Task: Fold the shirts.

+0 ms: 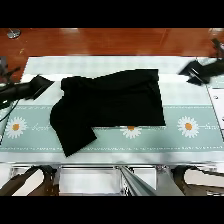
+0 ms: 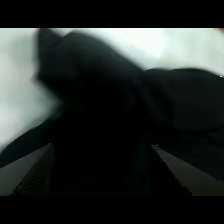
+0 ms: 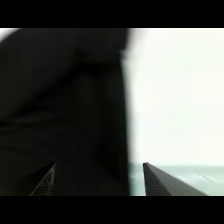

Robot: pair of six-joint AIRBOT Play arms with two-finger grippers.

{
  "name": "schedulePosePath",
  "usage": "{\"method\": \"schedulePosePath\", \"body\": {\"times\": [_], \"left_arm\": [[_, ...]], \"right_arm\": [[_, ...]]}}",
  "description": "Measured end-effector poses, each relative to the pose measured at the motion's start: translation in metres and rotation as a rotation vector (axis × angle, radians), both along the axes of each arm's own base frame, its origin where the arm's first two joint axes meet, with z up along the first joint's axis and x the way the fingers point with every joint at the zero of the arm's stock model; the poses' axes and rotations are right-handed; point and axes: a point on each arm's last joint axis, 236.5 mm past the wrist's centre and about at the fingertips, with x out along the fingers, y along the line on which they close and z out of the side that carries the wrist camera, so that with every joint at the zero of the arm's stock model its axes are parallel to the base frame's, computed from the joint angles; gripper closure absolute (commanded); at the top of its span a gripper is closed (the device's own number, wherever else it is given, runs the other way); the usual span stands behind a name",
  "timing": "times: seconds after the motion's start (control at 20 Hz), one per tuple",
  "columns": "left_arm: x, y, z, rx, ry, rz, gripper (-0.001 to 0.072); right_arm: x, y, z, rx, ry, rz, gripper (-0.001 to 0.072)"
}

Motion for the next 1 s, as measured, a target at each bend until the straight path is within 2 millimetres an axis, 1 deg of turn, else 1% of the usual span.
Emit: {"method": "schedulePosePath", "body": {"times": [0.05, 0.1, 0.15, 0.2, 0.25, 0.35, 0.5, 0.55, 0.65, 0.75, 0.85, 1.0], "left_arm": [[-0.022, 0.015, -0.017, -0.021, 0.082, 0.016, 0.0008], [-0.046, 0.027, -0.035, -0.059, 0.167, 0.045, 0.0009], [-0.068, 0.033, -0.052, -0.110, 0.241, 0.079, 0.0008], [-0.089, 0.037, -0.068, -0.151, 0.308, 0.112, 0.0008], [-0.106, 0.039, -0.081, -0.192, 0.356, 0.146, 0.0008], [-0.126, 0.034, -0.095, -0.257, 0.401, 0.170, 0.0008], [-0.137, 0.023, -0.108, -0.315, 0.425, 0.151, 0.0009], [-0.138, 0.020, -0.111, -0.332, 0.431, 0.141, 0.0009], [-0.133, 0.011, -0.115, -0.376, 0.421, 0.118, 0.0009], [-0.124, 0.003, -0.117, -0.415, 0.388, 0.092, 0.0008], [-0.115, -0.005, -0.117, -0.440, 0.359, 0.058, 0.0009], [-0.104, -0.010, -0.119, -0.448, 0.335, 0.018, 0.0009]], "right_arm": [[-0.020, -0.018, -0.005, -0.024, 0.014, -0.052, 0.0078], [-0.039, -0.027, -0.010, -0.020, 0.013, -0.109, 0.0077], [-0.058, -0.026, -0.015, 0.001, 0.006, -0.148, 0.0078], [-0.074, -0.022, -0.020, 0.020, -0.009, -0.174, 0.0078], [-0.090, -0.011, -0.026, 0.050, -0.027, -0.191, 0.0078], [-0.114, 0.018, -0.035, 0.118, -0.055, -0.199, 0.0079], [-0.134, 0.052, -0.044, 0.181, -0.081, -0.184, 0.0079], [-0.139, 0.060, -0.045, 0.193, -0.083, -0.171, 0.0079], [-0.144, 0.073, -0.048, 0.210, -0.085, -0.150, 0.0079], [-0.147, 0.082, -0.048, 0.225, -0.084, -0.137, 0.0079], [-0.148, 0.086, -0.048, 0.237, -0.081, -0.135, 0.0079], [-0.151, 0.092, -0.048, 0.254, -0.071, -0.129, 0.0080]]}}
